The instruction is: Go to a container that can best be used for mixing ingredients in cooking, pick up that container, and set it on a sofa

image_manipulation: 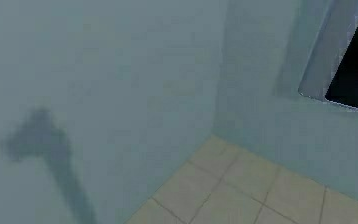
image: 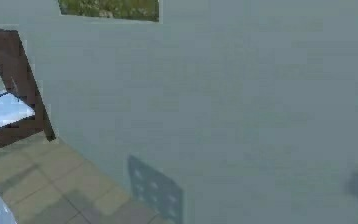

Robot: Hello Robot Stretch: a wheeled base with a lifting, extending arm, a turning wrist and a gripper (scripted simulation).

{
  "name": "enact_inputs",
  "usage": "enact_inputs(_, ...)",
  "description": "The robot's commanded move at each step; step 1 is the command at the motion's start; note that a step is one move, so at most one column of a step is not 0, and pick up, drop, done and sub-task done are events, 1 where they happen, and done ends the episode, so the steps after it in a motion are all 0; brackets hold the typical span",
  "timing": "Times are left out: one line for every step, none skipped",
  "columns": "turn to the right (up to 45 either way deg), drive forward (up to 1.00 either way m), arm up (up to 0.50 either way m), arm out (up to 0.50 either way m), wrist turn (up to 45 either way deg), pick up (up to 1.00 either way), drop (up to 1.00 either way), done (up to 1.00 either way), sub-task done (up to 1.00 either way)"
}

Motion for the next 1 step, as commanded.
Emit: enact_inputs(-45.0, 0.0, 0.0, 0.0, 0.0, 0.0, 0.0, 0.0, 0.0)
